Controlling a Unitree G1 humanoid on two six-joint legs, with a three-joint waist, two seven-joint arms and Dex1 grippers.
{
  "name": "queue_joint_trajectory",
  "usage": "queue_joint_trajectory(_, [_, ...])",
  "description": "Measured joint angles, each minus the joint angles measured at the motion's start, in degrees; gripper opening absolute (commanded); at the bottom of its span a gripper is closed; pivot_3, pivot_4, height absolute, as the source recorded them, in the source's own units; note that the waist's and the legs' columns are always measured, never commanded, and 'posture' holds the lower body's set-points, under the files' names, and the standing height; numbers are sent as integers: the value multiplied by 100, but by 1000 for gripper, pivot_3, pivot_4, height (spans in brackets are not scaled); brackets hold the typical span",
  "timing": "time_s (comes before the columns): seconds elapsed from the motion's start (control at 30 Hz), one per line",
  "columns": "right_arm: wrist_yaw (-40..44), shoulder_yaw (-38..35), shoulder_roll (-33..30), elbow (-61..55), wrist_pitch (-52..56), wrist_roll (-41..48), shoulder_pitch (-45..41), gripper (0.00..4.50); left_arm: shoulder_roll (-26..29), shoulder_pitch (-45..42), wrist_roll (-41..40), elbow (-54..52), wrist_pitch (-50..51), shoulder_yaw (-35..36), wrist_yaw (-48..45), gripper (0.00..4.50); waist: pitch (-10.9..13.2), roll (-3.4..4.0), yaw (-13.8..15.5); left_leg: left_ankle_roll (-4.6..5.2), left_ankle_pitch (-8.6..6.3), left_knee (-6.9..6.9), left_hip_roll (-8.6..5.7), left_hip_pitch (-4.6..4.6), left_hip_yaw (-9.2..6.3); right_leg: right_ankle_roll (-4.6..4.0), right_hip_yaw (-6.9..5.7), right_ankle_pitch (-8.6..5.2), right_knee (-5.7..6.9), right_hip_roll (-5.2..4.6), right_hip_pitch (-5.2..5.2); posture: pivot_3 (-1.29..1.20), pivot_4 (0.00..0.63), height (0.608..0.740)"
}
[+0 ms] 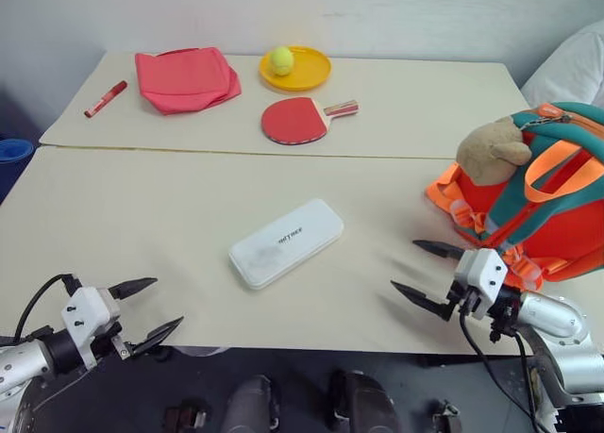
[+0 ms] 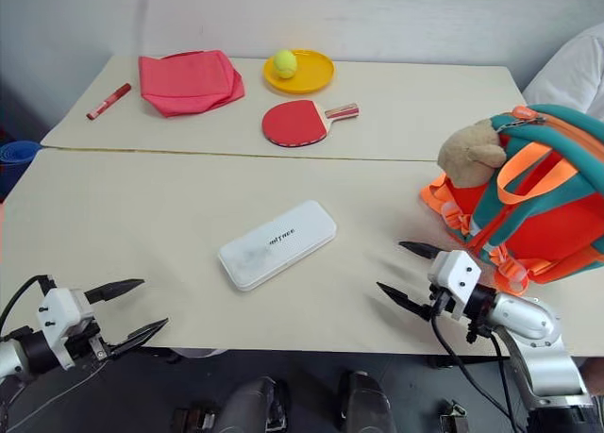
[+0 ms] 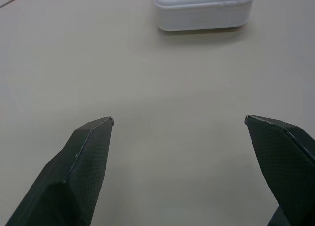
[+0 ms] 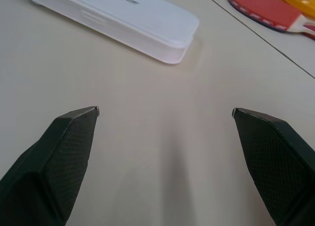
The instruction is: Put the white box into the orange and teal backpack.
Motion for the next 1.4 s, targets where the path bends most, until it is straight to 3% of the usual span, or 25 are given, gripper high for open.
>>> queue_joint_trajectory(0.1, [-17, 3, -39, -62, 254, 15, -340, 4455, 98, -84, -51, -10, 143, 30, 24, 4500, 0, 0, -10, -13, -6, 0, 2, 0, -1, -2, 0, 2, 2, 1, -2, 0, 150, 740])
queue_joint_trajectory(0.37, [-147, 101, -19, -544, 1185, 205, -295, 4455, 138, 59, -416, -781, 1264, 129, 245, 4500, 1, 1, -11, -12, 14, 0, 0, -5, 1, -3, -1, 1, -8, 2, 2, 0, 150, 740])
queue_joint_trajectory(0.4, [-153, 126, -13, -543, 1285, 208, -368, 4284, 142, 67, -422, -902, 1419, 119, 317, 4314, 1, 1, -10, -10, 15, 2, 0, -5, 1, -1, 0, 2, -7, 2, 2, 0, 150, 740])
queue_joint_trajectory(0.47, [-239, 200, 65, -540, 1545, 224, -639, 3868, 132, 66, -446, -1101, 1701, 104, 469, 3898, 1, 1, -32, -4, 15, 2, 1, -2, 2, 0, 2, 3, -3, 3, 1, 0, 150, 740])
queue_joint_trajectory(0.67, [-508, 1141, 321, -107, 2157, -457, -2001, 1776, 111, -35, -497, -1737, 2436, -264, 808, 2012, 2, 4, -42, -22, 27, -1, 7, 0, -1, -11, -1, -3, 16, 9, -11, 0, 150, 740])
queue_joint_trajectory(0.83, [-432, 2005, 627, 1085, 2146, -1290, -3148, 36, 100, -312, -407, -1810, 2916, -799, 1086, 402, 3, 5, -37, -29, 33, 3, 1, -9, 5, -11, -1, -3, 16, 8, -13, 0, 150, 740])
queue_joint_trajectory(0.9, [-428, 2160, 823, 1631, 1911, -1562, -3585, 0, 99, -485, -371, -1784, 3061, -1064, 1112, 46, 3, 5, -49, -28, 34, 7, 0, -10, 6, -9, -2, -2, 19, 8, -14, 0, 150, 740])
queue_joint_trajectory(1.07, [-551, 2279, 1380, 2792, 1392, -1941, -4301, 0, 101, -844, -335, -1769, 3320, -1271, 1245, 46, 2, 3, -130, -33, 41, 9, 1, -8, 6, -9, -3, -2, 32, 10, -12, 0, 150, 740])
queue_joint_trajectory(1.4, [-509, 2256, 1696, 3920, 1018, -2185, -4918, 0, 39, -1344, -326, -1549, 3544, -1435, 1399, 46, 2, 3, -194, -37, 43, 7, 6, -8, 5, -9, -3, -2, 43, 19, -12, 0, 150, 740])
